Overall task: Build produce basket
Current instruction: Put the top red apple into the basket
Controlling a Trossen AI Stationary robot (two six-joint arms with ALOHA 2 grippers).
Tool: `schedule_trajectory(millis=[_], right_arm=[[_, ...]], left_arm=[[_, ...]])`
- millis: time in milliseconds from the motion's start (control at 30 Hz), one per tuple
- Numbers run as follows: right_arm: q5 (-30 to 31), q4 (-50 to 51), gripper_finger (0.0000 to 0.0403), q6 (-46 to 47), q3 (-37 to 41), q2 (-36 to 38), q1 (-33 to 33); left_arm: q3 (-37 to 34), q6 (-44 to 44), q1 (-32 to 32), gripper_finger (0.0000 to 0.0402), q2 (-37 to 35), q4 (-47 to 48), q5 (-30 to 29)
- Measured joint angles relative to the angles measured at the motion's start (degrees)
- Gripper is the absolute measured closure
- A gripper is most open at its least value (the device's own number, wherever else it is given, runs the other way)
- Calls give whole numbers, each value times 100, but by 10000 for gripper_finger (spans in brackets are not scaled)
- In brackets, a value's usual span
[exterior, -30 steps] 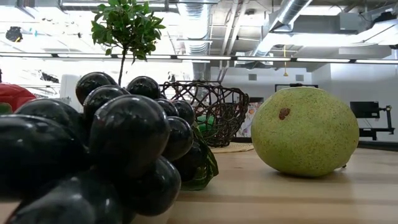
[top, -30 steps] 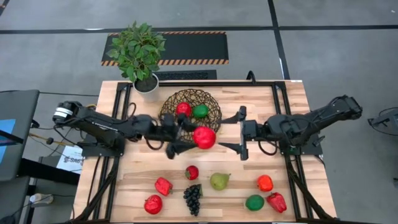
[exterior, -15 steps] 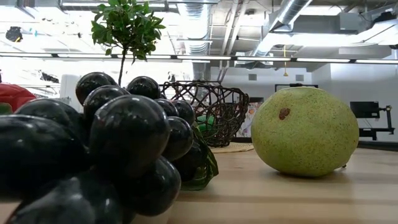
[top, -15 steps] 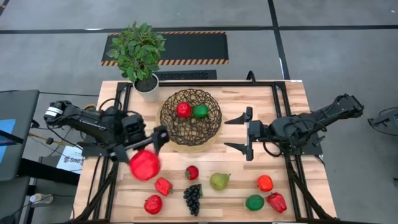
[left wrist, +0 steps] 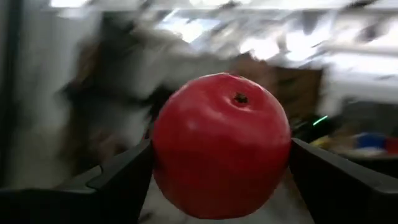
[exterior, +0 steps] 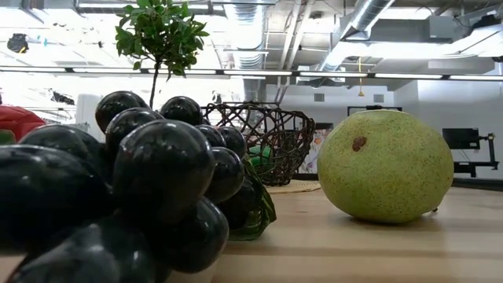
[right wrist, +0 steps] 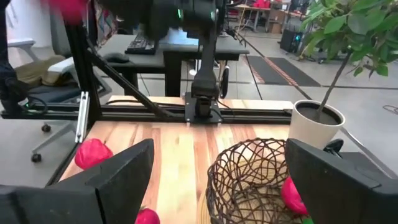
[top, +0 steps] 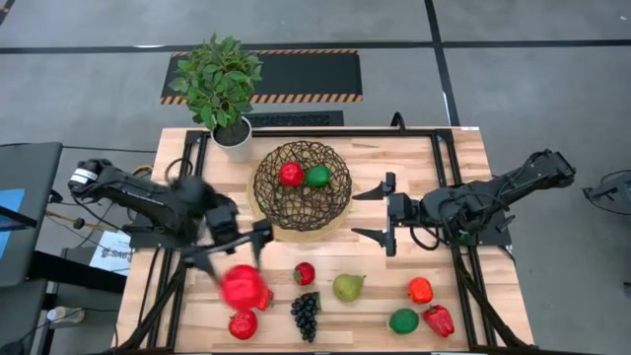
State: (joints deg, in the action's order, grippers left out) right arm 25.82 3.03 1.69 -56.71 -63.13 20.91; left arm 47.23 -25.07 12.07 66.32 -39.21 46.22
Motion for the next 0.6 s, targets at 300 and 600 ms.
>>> schedule_trajectory(millis=[300, 600], right_arm=[[0, 133, 24, 274, 0, 2, -19], [0, 138, 24, 299, 0, 2, -85]], left_arm=[[-7, 3202, 2, 68, -56, 3867, -5861], [-7, 5558, 322, 68, 20, 3451, -10069]])
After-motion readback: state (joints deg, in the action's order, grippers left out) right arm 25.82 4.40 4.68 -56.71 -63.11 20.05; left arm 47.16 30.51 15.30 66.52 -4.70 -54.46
